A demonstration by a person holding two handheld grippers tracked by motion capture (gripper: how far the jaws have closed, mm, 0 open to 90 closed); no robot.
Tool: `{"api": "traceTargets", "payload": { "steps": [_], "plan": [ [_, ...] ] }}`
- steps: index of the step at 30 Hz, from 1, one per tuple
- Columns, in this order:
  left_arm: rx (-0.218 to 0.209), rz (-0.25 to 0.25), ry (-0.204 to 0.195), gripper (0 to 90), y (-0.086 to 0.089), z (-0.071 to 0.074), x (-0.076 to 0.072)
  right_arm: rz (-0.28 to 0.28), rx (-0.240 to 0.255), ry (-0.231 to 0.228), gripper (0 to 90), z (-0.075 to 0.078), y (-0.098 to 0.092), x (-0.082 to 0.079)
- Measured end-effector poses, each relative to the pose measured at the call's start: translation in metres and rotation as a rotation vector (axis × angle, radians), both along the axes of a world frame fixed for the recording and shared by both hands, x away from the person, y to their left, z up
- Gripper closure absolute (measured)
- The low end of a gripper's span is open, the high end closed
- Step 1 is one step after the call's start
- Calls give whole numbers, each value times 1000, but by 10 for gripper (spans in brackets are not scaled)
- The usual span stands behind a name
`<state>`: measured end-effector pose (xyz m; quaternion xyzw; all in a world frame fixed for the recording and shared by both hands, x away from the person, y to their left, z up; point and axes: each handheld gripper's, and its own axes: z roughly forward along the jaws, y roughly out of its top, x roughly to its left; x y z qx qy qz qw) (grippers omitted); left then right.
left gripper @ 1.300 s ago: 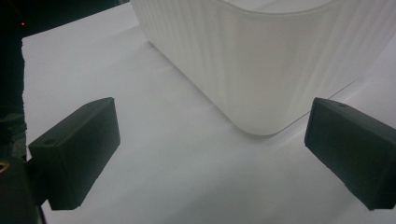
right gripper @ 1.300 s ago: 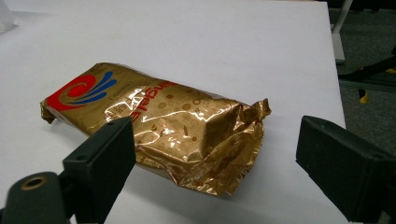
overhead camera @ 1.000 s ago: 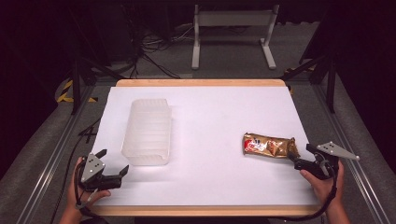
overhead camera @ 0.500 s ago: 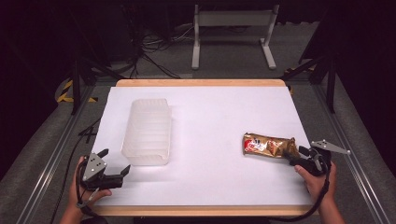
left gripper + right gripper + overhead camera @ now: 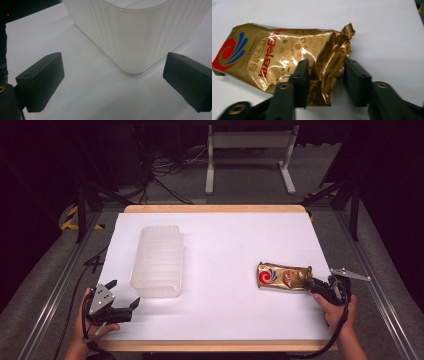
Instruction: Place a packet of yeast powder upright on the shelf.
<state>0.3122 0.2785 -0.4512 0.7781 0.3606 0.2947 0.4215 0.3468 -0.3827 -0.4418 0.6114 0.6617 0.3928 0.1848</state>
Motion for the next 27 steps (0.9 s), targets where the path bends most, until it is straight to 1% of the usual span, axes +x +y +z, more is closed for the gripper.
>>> {"api": "traceTargets", "payload": {
  "steps": [1, 2, 3, 5, 8, 10, 12, 14, 15, 16, 19, 21, 23, 26, 27],
  "plan": [
    [0, -1, 0, 46, 0, 0, 0, 9, -19, -1, 781, 0, 2, 0],
    [1, -2, -1, 47, 0, 0, 0, 17, -14, -3, 824, 0, 3, 0],
    [1, -3, -1, 47, 0, 0, 0, 27, -18, -8, 835, 0, 4, 0],
    [1, -2, -2, 47, 0, 0, -1, 30, -20, -15, 863, 1, 4, 0],
    [0, -3, -3, 47, 0, 0, -1, 35, -15, -46, 872, 3, 3, -2],
    [-1, -3, -3, 47, 0, 0, -1, 38, -19, -78, 875, 6, 4, -4],
    [0, -4, -2, 47, 0, 0, -1, 53, -14, -119, 877, 11, 5, -7],
    [3, -2, -2, 47, -1, 0, -1, 62, -12, -144, 878, 15, 6, -8],
    [4, -1, -3, 47, -1, 0, -1, 70, -10, -171, 878, 18, 7, -8],
    [4, 2, -4, 48, -1, 1, -1, 73, -8, -180, 879, 20, 7, -9],
    [3, 6, -6, 49, -1, 1, -1, 91, -8, -235, 881, 32, 13, -8],
    [3, 7, -6, 50, -1, 1, -1, 103, -4, -263, 882, 42, 19, -7],
    [1, 8, -9, 50, -1, 1, -1, 119, -11, -287, 884, 51, 26, -5],
    [-4, 11, -9, 51, -1, 1, -2, 166, -25, -308, 885, 64, 35, -2],
    [-4, 11, -9, 51, -1, 1, -2, 166, -25, -308, 885, 64, 35, -2]
  ]
}}
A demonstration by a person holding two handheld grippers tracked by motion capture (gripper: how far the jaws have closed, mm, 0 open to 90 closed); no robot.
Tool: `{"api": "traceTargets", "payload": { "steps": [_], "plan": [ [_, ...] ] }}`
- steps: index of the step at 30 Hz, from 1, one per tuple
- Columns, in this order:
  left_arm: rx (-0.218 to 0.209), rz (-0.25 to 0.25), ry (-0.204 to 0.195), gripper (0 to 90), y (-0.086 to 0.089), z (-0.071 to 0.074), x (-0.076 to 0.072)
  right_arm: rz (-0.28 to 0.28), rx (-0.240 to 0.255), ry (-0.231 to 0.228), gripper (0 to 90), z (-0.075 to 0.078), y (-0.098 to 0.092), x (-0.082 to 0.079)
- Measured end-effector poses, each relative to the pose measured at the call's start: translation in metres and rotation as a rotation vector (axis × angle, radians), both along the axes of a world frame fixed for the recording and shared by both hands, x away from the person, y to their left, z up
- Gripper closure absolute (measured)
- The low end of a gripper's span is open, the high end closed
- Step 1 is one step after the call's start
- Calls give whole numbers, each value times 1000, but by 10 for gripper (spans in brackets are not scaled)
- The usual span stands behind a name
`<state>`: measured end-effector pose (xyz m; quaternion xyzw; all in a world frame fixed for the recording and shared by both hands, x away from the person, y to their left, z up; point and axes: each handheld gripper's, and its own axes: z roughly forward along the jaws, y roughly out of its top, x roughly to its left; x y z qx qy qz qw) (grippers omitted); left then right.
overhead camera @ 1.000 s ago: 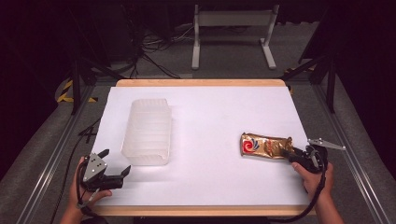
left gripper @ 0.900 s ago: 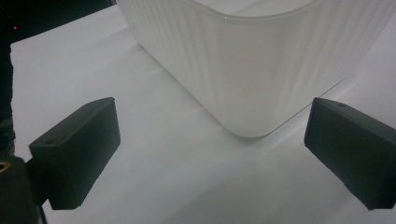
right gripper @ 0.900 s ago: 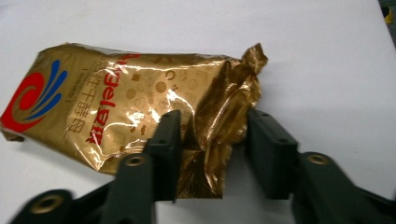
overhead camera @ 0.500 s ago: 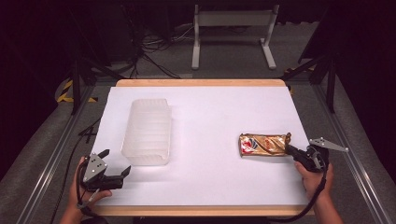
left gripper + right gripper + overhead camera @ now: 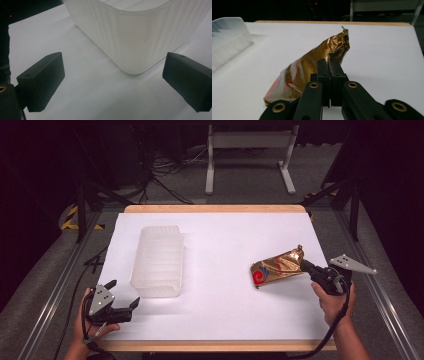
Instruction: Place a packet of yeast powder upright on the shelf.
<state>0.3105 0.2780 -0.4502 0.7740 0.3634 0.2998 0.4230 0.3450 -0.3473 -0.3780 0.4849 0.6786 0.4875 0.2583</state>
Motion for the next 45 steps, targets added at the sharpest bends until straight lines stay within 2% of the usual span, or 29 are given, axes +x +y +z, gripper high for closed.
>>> {"api": "traceTargets", "payload": {
  "steps": [2, 5, 6, 12, 17, 24, 33, 38, 45],
  "plan": [
    [-2, 2, 1, 51, 0, 0, 0, 40, 1, -26, 888, 13, 11, 5],
    [-3, 2, 2, 51, 0, 0, 0, 65, 5, -39, 889, 19, 19, 9],
    [2, 3, 1, 51, 0, 0, 0, 83, -10, -47, 890, 25, 27, 11],
    [-3, 6, 8, 52, 0, -1, 0, 127, -34, -57, 893, 39, 43, 15],
    [-2, 4, 4, 52, 1, 0, 1, 162, -49, -70, 893, 47, 50, 14],
    [-1, 8, 5, 51, 1, -1, 1, 215, -100, -82, 893, 56, 58, 15],
    [-13, 5, 9, 51, 1, -1, 1, 263, -122, -104, 893, 72, 66, 16],
    [-6, 2, 4, 51, 1, -1, 1, 296, -135, -109, 893, 78, 73, 19],
    [-5, 1, 7, 51, 1, -1, 1, 361, -148, -130, 893, 90, 84, 23]
  ]
}}
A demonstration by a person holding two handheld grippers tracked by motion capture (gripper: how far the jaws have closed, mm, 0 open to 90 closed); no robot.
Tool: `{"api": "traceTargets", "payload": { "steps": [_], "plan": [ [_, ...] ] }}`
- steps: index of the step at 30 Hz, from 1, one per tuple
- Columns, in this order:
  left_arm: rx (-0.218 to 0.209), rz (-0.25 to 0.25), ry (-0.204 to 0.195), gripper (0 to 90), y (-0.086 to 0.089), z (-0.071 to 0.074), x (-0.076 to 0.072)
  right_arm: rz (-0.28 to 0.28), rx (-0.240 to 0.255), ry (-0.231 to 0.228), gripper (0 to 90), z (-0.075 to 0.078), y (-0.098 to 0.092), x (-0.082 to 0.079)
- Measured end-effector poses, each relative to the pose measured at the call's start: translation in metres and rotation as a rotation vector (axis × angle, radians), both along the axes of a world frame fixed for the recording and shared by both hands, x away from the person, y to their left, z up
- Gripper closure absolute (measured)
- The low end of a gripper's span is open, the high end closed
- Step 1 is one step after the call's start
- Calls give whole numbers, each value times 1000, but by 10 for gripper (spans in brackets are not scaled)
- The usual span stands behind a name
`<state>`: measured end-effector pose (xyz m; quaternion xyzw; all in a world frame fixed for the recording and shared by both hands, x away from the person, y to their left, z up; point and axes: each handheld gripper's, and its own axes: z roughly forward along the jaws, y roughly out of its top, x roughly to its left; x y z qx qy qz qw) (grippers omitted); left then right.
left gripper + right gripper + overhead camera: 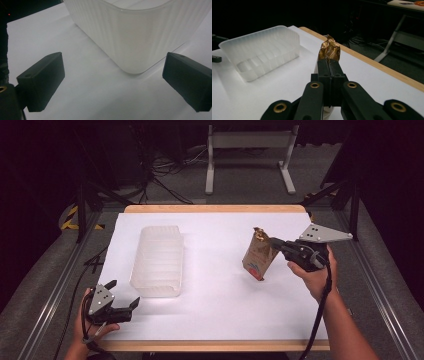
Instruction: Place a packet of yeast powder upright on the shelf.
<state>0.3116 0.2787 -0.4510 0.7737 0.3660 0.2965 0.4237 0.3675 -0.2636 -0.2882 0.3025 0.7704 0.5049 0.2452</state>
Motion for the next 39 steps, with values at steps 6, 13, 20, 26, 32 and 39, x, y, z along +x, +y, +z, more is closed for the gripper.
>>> {"api": "traceTargets", "payload": {
  "steps": [6, 13, 20, 26, 32, 39],
  "plan": [
    [-7, -3, 2, 51, 0, 0, -1, 56, -11, -13, 893, 9, 12, 6],
    [1, -7, 3, 51, 0, 0, -1, 116, -29, -30, 893, 20, 35, 12],
    [3, -10, 8, 50, 0, 0, -1, 162, -40, -45, 893, 30, 58, 18],
    [0, -9, 8, 50, 1, -1, -2, 197, -52, -51, 893, 36, 77, 24],
    [2, -8, 10, 50, 1, 0, -3, 238, -44, -60, 893, 41, 99, 31],
    [-5, -14, 10, 50, 2, -1, -4, 287, -53, -62, 893, 43, 127, 39]
  ]
}}
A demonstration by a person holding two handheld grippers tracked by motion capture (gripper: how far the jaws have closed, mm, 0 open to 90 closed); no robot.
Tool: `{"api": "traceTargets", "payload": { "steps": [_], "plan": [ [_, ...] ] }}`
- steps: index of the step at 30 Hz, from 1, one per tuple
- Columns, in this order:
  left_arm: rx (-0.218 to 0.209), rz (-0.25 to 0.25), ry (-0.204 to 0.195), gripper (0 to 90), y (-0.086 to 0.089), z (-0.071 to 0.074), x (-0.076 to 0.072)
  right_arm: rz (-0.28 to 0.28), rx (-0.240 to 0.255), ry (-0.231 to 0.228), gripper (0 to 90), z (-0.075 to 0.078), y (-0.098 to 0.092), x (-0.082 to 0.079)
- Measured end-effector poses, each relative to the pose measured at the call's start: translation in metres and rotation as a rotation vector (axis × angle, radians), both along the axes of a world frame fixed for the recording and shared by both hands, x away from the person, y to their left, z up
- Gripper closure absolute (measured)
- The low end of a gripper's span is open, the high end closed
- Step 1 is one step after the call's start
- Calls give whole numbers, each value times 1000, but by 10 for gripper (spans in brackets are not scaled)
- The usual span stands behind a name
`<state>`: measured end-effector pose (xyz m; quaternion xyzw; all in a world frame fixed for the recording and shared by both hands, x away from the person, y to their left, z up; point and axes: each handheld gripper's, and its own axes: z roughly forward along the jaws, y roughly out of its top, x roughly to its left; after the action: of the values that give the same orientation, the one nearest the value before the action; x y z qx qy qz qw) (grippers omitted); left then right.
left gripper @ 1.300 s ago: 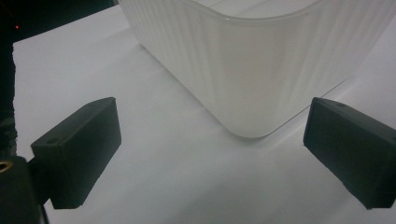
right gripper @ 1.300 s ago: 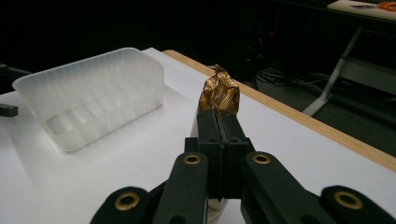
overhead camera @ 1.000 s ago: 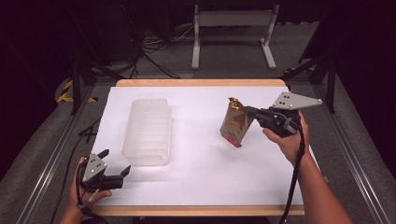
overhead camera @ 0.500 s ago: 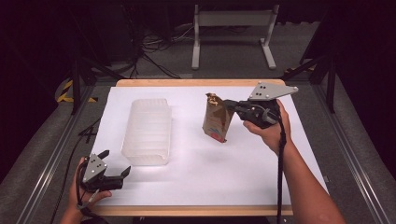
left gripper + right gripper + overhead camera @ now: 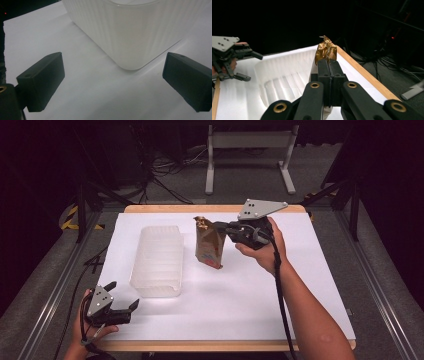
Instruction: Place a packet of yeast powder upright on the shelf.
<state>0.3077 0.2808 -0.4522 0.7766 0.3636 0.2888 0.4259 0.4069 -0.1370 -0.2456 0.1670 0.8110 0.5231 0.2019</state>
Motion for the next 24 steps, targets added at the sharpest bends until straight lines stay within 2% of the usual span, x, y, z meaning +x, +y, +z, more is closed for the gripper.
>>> {"api": "traceTargets", "payload": {
  "steps": [11, 20, 24],
  "plan": [
    [3, -5, -1, 50, -1, 0, -1, 88, -9, -2, 893, 0, 39, 10],
    [-3, -3, 4, 50, 0, 0, -3, 141, -5, -1, 893, -1, 61, 19],
    [2, -7, 3, 50, 1, 0, -4, 168, -17, 1, 892, -4, 77, 22]
  ]
}}
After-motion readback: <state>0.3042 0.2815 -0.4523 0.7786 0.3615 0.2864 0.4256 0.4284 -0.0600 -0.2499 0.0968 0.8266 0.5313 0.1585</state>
